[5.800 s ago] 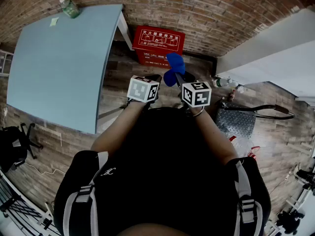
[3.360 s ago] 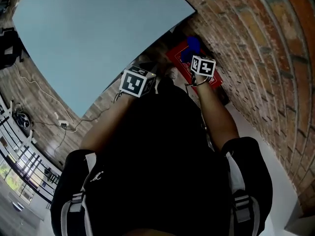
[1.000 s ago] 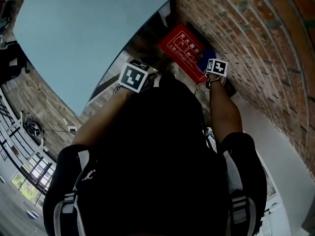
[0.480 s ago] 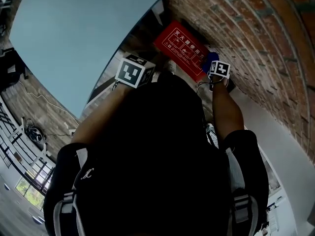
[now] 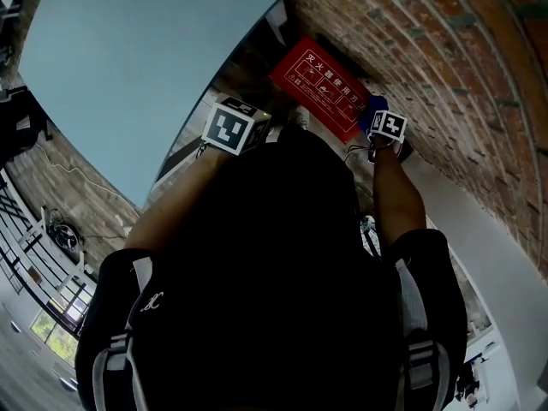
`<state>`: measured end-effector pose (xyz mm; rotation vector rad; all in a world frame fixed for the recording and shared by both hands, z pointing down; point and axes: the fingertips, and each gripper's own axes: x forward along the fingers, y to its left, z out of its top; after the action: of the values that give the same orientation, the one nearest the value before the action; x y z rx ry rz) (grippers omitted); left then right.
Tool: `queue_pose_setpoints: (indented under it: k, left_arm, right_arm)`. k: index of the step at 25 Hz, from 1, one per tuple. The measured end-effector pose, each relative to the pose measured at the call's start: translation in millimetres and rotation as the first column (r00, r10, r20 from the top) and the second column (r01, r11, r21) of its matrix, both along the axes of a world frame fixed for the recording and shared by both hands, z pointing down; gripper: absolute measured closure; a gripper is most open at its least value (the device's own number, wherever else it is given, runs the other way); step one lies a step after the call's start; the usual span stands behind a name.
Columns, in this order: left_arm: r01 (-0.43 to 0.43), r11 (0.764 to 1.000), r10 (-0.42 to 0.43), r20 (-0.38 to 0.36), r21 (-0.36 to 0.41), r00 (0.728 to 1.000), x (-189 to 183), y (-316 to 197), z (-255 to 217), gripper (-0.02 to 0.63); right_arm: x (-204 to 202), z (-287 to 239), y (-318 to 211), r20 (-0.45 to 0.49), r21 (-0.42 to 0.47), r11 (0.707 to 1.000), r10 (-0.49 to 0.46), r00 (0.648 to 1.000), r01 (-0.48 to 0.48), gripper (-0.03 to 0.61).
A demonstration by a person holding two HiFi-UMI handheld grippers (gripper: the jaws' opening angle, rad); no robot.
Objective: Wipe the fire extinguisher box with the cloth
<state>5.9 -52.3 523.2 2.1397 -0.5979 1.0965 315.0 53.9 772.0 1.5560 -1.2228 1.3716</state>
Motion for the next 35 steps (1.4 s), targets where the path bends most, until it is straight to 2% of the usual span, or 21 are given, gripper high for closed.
queue_pose_setpoints:
  k: [4,9,12,19,24,35]
  left_arm:
    - [-0.019,1.000,0.019,0.007,0.005,1.000,2.9,-1.1,-1.2,0.603]
    - [0.006,1.000,-0.006,0.015,-0.007,1.000,-2.6,1.1,1.8,0.603]
    - [0.035,0.999,-0.035,0.024,-0.004,0.999,-10.7,-4.0,1.9,0.603]
    - [0.001,1.000,-0.002,0.055,0.016,0.998,-31.9,-12.6,-2.7,0.603]
    - [0.017,0.999,-0.019,0.058,0.049,0.998,-48.7,-26.8,-9.6,0.603]
    - [0.021,0.999,-0.023,0.065,0.035,0.998,-75.8,-31.1,-8.8,0.603]
  right_arm:
    - [-6.1,-0.3,1.2,0.007,-0.009,1.000,-0.002,1.000,0.002,0.495]
    - [-21.5,3.5,13.8,0.034,-0.041,0.999,-0.021,0.999,0.022,0.495]
    - [-28.5,6.0,18.6,0.042,-0.055,0.998,0.007,0.999,-0.004,0.495]
    - [-31.6,5.4,18.5,0.034,-0.071,0.997,0.044,0.998,-0.042,0.495]
    - [-40.4,3.8,15.0,0.023,-0.068,0.995,0.079,0.997,-0.077,0.495]
    - [-104.4,5.5,-17.1,0.085,-0.037,0.998,0.052,0.995,-0.049,0.495]
